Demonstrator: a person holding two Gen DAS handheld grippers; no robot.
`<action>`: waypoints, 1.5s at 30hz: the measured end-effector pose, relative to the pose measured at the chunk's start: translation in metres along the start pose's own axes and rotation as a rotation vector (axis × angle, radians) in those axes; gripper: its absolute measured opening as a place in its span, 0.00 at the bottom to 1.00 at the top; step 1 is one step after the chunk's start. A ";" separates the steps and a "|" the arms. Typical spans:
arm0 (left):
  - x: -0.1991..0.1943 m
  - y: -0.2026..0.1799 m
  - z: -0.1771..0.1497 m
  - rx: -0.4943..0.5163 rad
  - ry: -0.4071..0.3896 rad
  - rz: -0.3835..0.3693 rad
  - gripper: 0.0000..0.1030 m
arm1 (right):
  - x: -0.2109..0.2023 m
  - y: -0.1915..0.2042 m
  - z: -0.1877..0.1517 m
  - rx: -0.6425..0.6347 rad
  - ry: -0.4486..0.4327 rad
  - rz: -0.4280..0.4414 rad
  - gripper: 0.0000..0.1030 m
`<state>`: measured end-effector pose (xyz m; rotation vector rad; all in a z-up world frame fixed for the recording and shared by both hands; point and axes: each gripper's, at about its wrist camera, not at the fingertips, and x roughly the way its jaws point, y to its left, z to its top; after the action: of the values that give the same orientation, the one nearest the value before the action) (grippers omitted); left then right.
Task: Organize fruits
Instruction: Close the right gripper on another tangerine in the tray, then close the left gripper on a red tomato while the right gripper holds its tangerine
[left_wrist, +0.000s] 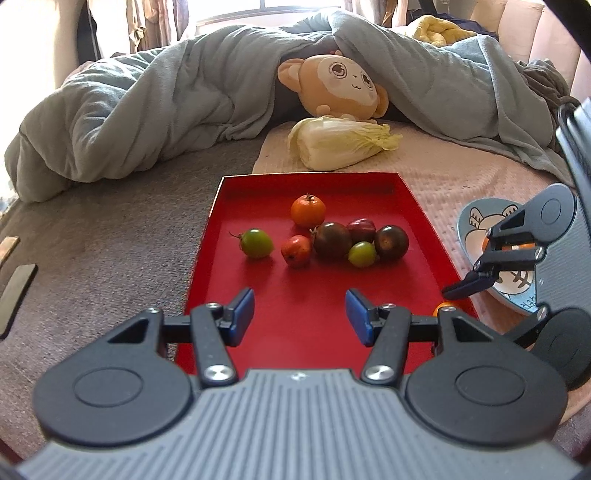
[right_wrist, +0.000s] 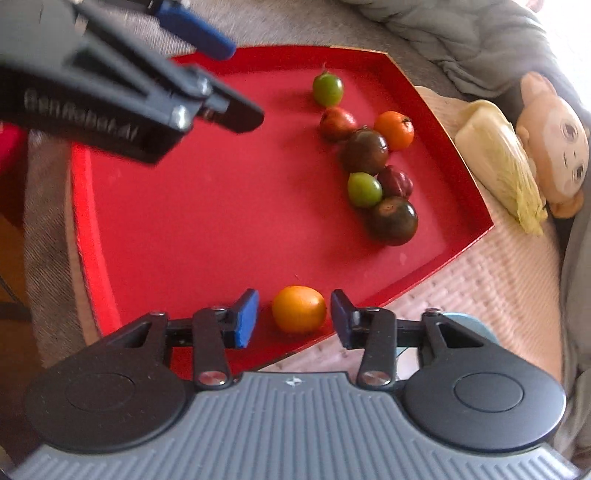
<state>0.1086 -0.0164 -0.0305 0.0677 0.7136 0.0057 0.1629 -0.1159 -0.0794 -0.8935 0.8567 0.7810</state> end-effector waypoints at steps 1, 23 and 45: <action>0.001 0.002 0.000 -0.003 0.002 0.000 0.56 | 0.002 0.000 0.001 -0.004 0.003 -0.002 0.42; 0.058 0.010 0.016 0.011 0.060 0.002 0.56 | -0.036 -0.050 0.006 0.437 -0.130 0.143 0.37; 0.119 0.001 0.038 0.151 0.074 0.049 0.61 | -0.063 -0.055 -0.003 0.458 -0.193 0.138 0.37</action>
<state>0.2237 -0.0143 -0.0800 0.2309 0.7857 0.0012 0.1810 -0.1548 -0.0080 -0.3510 0.8836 0.7351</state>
